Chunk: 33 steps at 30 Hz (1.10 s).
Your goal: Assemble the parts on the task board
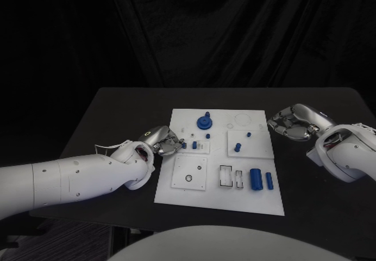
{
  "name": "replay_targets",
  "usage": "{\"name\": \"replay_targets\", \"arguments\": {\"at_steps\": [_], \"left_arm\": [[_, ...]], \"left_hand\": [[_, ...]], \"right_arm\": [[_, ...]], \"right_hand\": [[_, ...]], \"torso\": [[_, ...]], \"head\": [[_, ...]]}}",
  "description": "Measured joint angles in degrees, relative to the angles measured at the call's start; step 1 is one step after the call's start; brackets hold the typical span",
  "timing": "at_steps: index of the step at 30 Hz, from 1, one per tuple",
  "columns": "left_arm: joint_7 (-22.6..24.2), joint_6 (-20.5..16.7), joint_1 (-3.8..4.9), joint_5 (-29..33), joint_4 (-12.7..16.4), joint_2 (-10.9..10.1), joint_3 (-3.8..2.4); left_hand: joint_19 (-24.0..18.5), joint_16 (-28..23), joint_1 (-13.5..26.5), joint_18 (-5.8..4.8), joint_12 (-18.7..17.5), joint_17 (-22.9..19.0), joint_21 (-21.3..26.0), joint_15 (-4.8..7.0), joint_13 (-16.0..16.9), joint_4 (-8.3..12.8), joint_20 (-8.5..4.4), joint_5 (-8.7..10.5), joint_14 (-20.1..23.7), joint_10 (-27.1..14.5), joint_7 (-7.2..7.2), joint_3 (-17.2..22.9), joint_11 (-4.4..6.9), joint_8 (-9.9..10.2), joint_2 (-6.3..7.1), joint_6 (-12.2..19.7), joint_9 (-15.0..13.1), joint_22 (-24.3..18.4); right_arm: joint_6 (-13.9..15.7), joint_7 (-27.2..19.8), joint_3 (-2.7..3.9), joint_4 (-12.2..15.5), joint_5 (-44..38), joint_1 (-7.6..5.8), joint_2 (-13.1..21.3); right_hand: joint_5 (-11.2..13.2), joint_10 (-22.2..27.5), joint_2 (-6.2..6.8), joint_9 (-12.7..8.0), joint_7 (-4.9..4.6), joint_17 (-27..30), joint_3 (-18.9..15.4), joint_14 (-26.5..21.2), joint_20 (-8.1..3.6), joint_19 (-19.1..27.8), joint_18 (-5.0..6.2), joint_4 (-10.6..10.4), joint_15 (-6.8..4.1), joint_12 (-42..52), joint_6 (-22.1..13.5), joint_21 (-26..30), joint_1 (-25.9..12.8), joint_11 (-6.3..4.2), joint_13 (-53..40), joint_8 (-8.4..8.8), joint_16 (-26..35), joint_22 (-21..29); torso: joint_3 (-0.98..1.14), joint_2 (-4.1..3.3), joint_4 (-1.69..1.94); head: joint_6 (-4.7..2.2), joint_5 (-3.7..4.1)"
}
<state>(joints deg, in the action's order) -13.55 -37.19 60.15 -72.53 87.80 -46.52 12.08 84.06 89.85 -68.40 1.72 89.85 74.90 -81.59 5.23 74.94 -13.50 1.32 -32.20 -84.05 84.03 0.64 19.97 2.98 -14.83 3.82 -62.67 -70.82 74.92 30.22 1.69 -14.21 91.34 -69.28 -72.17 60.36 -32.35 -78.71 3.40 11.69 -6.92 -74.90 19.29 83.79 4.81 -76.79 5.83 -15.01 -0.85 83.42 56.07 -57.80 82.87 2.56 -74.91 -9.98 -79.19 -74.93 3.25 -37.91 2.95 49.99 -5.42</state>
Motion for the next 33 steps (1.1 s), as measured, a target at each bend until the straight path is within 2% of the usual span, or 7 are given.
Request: {"name": "replay_targets", "arguments": {"at_steps": [2, 18, 22, 28, 31, 33], "left_arm": [[0.4, -0.3, -0.04, 0.0, 0.1, 0.0, 0.03], [2.3, -2.0, -0.06, 0.0, 0.6, -0.3, 0.04], [2.4, -2.1, -0.06, 0.0, 0.6, -0.3, 0.04], [2.4, -2.1, -0.06, 0.0, 0.5, -0.3, 0.04], [2.3, -2.1, -0.06, 0.0, 0.6, -0.3, 0.04], [2.2, -2.0, -0.06, 0.0, 0.9, -0.4, 0.04]], "left_hand": [[-0.1, 0.0, -0.3, 0.0, 0.0, 0.0, -0.1, 0.0, 0.0, 0.1, -0.1, 0.57, 0.0, 0.0, 0.02, 0.5, 0.0, -0.1, 0.11, 0.0, -0.1, 0.0], [-0.1, 0.0, -0.7, -0.01, 0.0, 0.0, -0.1, -0.01, 0.0, 0.2, -0.1, 1.1, 0.0, 0.0, -0.45, 0.9, 0.0, -0.8, 0.3, -0.2, -0.8, 0.0], [-0.1, 0.0, -0.8, 0.0, 0.0, 0.0, -0.2, 0.1, 0.0, 0.1, -0.1, 1.1, 0.1, -0.1, -0.44, 1.3, 0.04, -1.5, 0.37, -0.2, -1.4, 0.0], [-0.1, 0.0, -1.7, -0.01, 0.0, 0.0, -0.6, 0.41, 0.0, -0.5, -0.51, 1.28, 0.0, 0.0, -0.42, 1.9, 0.39, -3.9, 1.31, -0.2, -4.0, 0.0], [-0.1, 0.0, -2.2, -0.01, 0.0, 0.0, -0.6, 0.61, 0.0, -1.9, -0.51, 4.92, 0.2, -0.2, -0.63, 3.3, 0.59, -4.7, 1.74, 0.1, -4.1, 0.0], [-0.1, 0.0, -2.2, -0.01, 0.0, 0.0, -0.6, 0.61, 0.0, -2.3, -0.51, 5.63, 0.2, -0.2, -0.63, 3.7, 0.59, -4.8, 1.74, 0.1, -4.1, 0.0]], "right_arm": [[0.0, 0.0, 0.0, 0.0, 0.0, 0.03, 0.0], [0.0, 0.0, 0.0, -0.1, 0.0, 0.13, 0.0], [0.0, 0.0, 0.0, -0.1, 0.0, 0.15, -0.1], [0.0, 0.0, 0.0, -0.1, 0.0, 0.17, -0.1], [0.0, 0.0, 0.0, -0.1, 0.0, 0.18, 0.0], [0.0, 0.0, 0.0, -0.1, 0.0, 0.19, 0.0]], "right_hand": [[0.0, 0.0, 0.0, 0.0, 0.0, 0.0, 0.0, 0.0, 0.0, 0.0, 0.0, 0.0, 0.0, 0.0, 0.0, 0.0, 0.0, 0.0, 0.0, 0.0, 0.0, 0.0], [0.0, 0.0, 0.0, 0.0, 0.0, 0.0, 0.0, 0.0, 0.0, 0.0, 0.0, 0.0, 0.0, 0.0, 0.0, 0.0, 0.0, 0.0, 0.0, 0.0, 0.0, 0.0], [0.0, 0.0, 0.0, 0.0, 0.0, 0.0, 0.0, 0.0, 0.0, 0.0, 0.0, 0.0, 0.0, 0.0, 0.0, 0.0, 0.0, 0.0, 0.0, 0.0, 0.0, 0.0], [0.0, 0.0, 0.0, 0.0, 0.0, 0.0, 0.0, 0.0, 0.0, 0.0, 0.0, 0.0, 0.0, 0.0, 0.0, 0.0, 0.0, 0.0, 0.0, 0.0, 0.0, 0.0], [0.0, 0.0, 0.0, 0.0, 0.0, 0.0, 0.0, 0.0, 0.0, 0.0, 0.0, 0.0, 0.0, 0.0, 0.0, 0.0, 0.0, 0.0, 0.0, 0.0, 0.0, 0.0], [0.0, 0.0, 0.0, 0.0, 0.0, 0.0, 0.0, 0.0, 0.0, 0.0, 0.0, 0.0, 0.0, 0.0, 0.0, 0.2, 0.0, 0.0, 0.0, 0.0, 0.0, 0.0]], "torso": [[0.0, 0.0, 0.0], [-0.04, 0.01, -0.03], [-0.04, -0.01, -0.03], [-0.04, -0.04, -0.03], [-0.04, -0.04, -0.02], [-0.04, -0.04, -0.01]], "head": [[0.0, 0.0], [0.0, 0.04], [0.0, -0.05], [0.0, -0.01], [0.0, 0.05], [0.0, 0.08]]}}
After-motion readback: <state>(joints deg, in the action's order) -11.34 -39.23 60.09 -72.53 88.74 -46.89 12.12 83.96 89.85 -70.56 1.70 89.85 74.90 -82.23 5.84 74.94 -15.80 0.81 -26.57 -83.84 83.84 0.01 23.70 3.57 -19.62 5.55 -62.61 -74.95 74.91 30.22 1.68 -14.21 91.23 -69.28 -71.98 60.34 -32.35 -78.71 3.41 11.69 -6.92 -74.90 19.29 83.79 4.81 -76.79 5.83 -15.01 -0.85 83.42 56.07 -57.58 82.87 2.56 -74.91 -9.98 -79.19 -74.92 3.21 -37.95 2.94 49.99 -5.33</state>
